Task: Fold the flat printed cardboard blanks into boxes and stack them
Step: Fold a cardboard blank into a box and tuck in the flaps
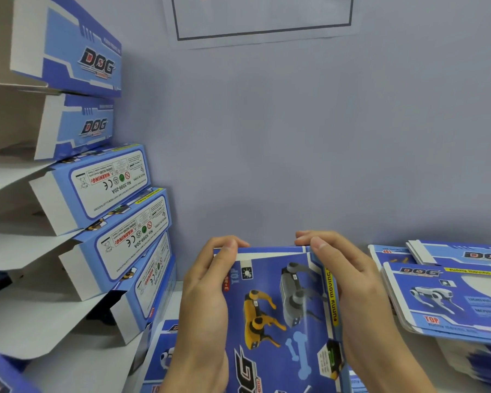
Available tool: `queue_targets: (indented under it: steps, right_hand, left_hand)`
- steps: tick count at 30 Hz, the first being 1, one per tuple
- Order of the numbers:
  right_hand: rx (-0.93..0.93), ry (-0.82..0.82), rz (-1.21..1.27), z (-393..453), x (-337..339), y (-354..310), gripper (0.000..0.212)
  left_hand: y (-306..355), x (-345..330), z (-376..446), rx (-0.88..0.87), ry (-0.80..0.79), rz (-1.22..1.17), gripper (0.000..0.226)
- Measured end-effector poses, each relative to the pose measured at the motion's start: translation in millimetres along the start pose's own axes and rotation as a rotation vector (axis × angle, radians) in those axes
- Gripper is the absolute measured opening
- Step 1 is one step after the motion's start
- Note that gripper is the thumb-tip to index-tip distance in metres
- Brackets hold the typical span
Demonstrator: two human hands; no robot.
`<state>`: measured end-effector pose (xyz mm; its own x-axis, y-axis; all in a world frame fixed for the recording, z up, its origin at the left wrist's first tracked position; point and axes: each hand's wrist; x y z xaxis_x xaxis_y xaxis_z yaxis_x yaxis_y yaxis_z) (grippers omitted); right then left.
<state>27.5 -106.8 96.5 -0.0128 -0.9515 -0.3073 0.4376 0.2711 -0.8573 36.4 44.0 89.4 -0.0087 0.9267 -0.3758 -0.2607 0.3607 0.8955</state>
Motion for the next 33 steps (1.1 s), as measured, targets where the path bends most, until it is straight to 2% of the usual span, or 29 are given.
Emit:
queue_targets:
  steps: [5,11,14,17,20,22,26,31,33]
  right_hand:
    - [0.014,0.031,-0.014,2,2,1,0.029]
    - [-0.001,0.038,0.016,3,7,3,0.029]
    - [-0.011,0.005,0.016,4,10,5,0.02]
    - [0.016,-0.057,0.015,3,15,3,0.021]
    - [0.04,-0.154,0.002,1,16,-1,0.043]
    - [0.041,-0.15,-0.015,1,16,-1,0.051]
    - [0.088,-0.049,-0.068,3,16,3,0.015]
    - [0.079,-0.033,-0.006,3,15,3,0.018]
    - [0.076,-0.028,-0.002,4,15,4,0.011]
  left_hand:
    - [0,1,1,0.016,-0.045,-0.004,0.031]
    - [-4,-4,0,-0.012,-0.047,0.007,0.035]
    - [-3,-3,0,-0.015,-0.036,0.004,0.037]
    - [0,-3,-3,-0.06,-0.084,0.019,0.036]
    - [3,-3,-6,-0.106,-0.167,0.064,0.034]
    - [3,-3,-5,-0.111,-0.15,0.063,0.029]
    - [1,-5,-3,-0.142,-0.069,0.047,0.029]
    - [1,-7,-3,-0.149,-0.043,0.036,0.025]
    - [0,-6,-2,-0.143,-0.03,0.035,0.024]
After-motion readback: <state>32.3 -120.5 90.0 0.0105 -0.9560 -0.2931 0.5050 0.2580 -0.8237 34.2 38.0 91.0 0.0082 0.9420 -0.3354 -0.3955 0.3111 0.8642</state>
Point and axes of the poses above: each hand's wrist, its own z-axis towards the middle knuckle, its own x-axis out of the back of the hand, y = z × x
